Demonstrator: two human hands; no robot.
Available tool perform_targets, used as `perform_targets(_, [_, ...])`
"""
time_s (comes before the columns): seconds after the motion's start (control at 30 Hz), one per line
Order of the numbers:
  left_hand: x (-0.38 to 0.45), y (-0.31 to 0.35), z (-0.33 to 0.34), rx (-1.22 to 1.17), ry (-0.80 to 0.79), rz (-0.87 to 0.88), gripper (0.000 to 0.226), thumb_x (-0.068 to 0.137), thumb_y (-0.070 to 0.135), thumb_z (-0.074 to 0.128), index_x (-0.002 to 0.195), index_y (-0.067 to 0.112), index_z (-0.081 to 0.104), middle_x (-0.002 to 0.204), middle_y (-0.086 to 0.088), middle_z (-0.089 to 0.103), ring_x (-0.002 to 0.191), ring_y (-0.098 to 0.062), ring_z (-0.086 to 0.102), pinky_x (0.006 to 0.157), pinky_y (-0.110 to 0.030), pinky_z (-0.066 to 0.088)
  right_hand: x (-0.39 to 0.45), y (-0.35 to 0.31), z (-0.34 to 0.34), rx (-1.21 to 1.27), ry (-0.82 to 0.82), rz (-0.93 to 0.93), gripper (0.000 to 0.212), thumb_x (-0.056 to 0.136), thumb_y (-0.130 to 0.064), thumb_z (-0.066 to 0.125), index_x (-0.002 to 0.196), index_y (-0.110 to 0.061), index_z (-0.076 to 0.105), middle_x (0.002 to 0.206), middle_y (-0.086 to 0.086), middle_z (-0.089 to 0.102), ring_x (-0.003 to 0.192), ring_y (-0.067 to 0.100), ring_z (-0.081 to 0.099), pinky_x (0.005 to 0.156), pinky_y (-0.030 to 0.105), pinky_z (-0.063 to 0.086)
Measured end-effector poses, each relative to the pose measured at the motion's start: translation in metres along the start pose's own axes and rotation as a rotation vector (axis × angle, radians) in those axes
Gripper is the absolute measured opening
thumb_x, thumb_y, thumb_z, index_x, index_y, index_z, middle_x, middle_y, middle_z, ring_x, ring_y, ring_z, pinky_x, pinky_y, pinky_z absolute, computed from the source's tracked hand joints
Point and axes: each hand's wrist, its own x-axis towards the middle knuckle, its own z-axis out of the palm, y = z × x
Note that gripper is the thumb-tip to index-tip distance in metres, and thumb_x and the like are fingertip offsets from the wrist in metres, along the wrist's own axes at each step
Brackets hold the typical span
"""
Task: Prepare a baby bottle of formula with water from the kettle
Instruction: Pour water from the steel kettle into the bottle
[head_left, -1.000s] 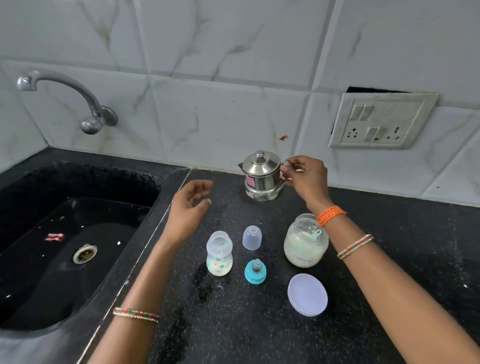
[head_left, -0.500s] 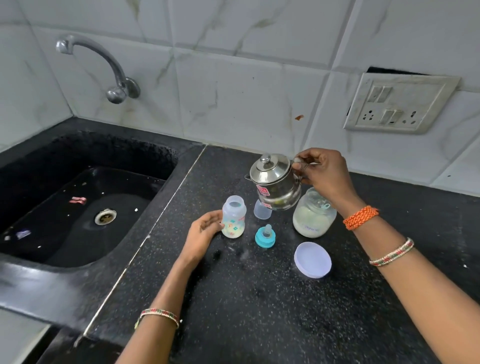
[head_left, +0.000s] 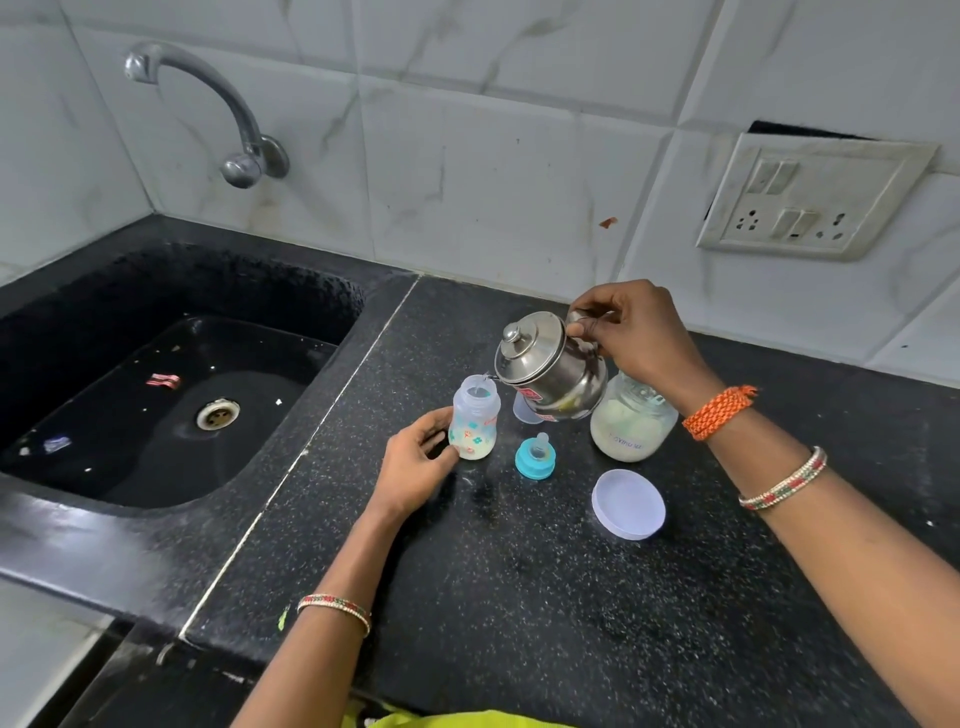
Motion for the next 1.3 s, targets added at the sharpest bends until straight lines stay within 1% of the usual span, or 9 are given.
perform_targets(0.13, [0.0, 0.001, 0.0, -0.006, -0.007, -0.004, 0.049, 0.081, -0.006, 0.058, 0.121, 0.021, 0.056, 0.113, 0.017, 0.06, 0.109, 0.0, 0.058, 0.101, -0.024, 0.042, 0.001, -0.005, -0.002, -0.052, -0.003, -0.016, 0.016, 0.081, -0.011, 0.072, 0.097, -0.008, 0.073, 0.086, 0.0, 0.069, 0.081, 0.01, 0.061, 0.075, 0.02, 0.046])
perform_targets(0.27, [-0.001, 0.002, -0.001, 0.016, -0.005, 0.004, 0.051, 0.081, -0.006, 0.058, 0.119, 0.028, 0.055, 0.109, 0.026, 0.058, 0.103, 0.012, 0.057, 0.099, -0.018, 0.042, 0.003, -0.009, -0.006, -0.071, 0.006, -0.014, 0.016, 0.08, -0.012, 0.073, 0.095, -0.007, 0.073, 0.089, 0.005, 0.072, 0.084, 0.015, 0.063, 0.079, 0.029, 0.05])
perform_targets(0.47, [-0.001, 0.001, -0.001, -0.003, 0.002, 0.002, 0.054, 0.081, -0.008, 0.056, 0.12, 0.03, 0.054, 0.11, 0.022, 0.06, 0.104, 0.01, 0.057, 0.1, -0.021, 0.043, 0.005, -0.013, -0.015, -0.072, 0.023, -0.016, 0.014, 0.08, -0.011, 0.072, 0.094, -0.006, 0.073, 0.083, 0.002, 0.069, 0.084, 0.02, 0.065, 0.08, 0.042, 0.056])
perform_targets(0.6, [0.0, -0.001, -0.003, -0.043, 0.086, -0.014, 0.065, 0.082, -0.011, 0.051, 0.138, 0.02, 0.041, 0.12, 0.002, 0.059, 0.113, -0.004, 0.057, 0.098, -0.018, 0.044, 0.007, -0.015, -0.02, -0.072, 0.027, -0.023, 0.015, 0.08, -0.011, 0.072, 0.094, -0.006, 0.073, 0.083, 0.002, 0.069, 0.082, 0.018, 0.065, 0.08, 0.041, 0.056])
perform_targets(0.67, [0.0, -0.001, -0.003, -0.093, 0.13, -0.038, 0.067, 0.083, -0.013, 0.047, 0.141, 0.018, 0.035, 0.121, -0.002, 0.058, 0.114, -0.008, 0.055, 0.096, -0.017, 0.044, 0.008, -0.016, -0.021, -0.074, 0.033, -0.021, 0.014, 0.08, -0.011, 0.072, 0.094, -0.007, 0.073, 0.083, 0.001, 0.069, 0.082, 0.016, 0.064, 0.08, 0.038, 0.056])
perform_targets(0.8, [0.002, -0.003, -0.004, -0.121, 0.158, -0.045, 0.064, 0.084, -0.017, 0.044, 0.14, 0.015, 0.036, 0.12, -0.005, 0.06, 0.113, -0.01, 0.057, 0.089, -0.01, 0.046, 0.008, -0.017, -0.024, -0.09, 0.049, -0.032, 0.013, 0.081, -0.011, 0.071, 0.094, -0.008, 0.073, 0.086, 0.004, 0.071, 0.079, 0.011, 0.061, 0.079, 0.033, 0.053])
perform_targets(0.97, [0.002, -0.004, -0.004, -0.111, 0.148, -0.054, 0.064, 0.085, -0.016, 0.047, 0.14, 0.015, 0.036, 0.115, -0.004, 0.062, 0.109, -0.006, 0.059, 0.086, -0.007, 0.046, 0.008, -0.02, -0.028, -0.08, 0.048, -0.028, 0.013, 0.081, -0.01, 0.072, 0.094, -0.007, 0.073, 0.084, 0.002, 0.068, 0.085, 0.019, 0.064, 0.081, 0.045, 0.056])
perform_targets(1.1, [0.002, -0.004, -0.005, -0.113, 0.144, -0.066, 0.069, 0.085, -0.015, 0.049, 0.143, 0.017, 0.032, 0.113, -0.003, 0.063, 0.107, -0.005, 0.06, 0.087, -0.009, 0.048, 0.009, -0.021, -0.03, -0.08, 0.044, -0.026, 0.014, 0.081, -0.01, 0.072, 0.094, -0.007, 0.073, 0.085, 0.002, 0.068, 0.087, 0.021, 0.065, 0.082, 0.047, 0.056])
perform_targets(1.3, [0.002, -0.004, -0.005, -0.105, 0.14, -0.07, 0.066, 0.084, -0.016, 0.048, 0.14, 0.017, 0.036, 0.11, -0.002, 0.064, 0.105, -0.005, 0.061, 0.087, -0.011, 0.049, 0.009, -0.025, -0.034, -0.088, 0.071, -0.047, 0.012, 0.08, -0.01, 0.072, 0.091, -0.009, 0.074, 0.081, 0.0, 0.068, 0.084, 0.018, 0.065, 0.082, 0.044, 0.056])
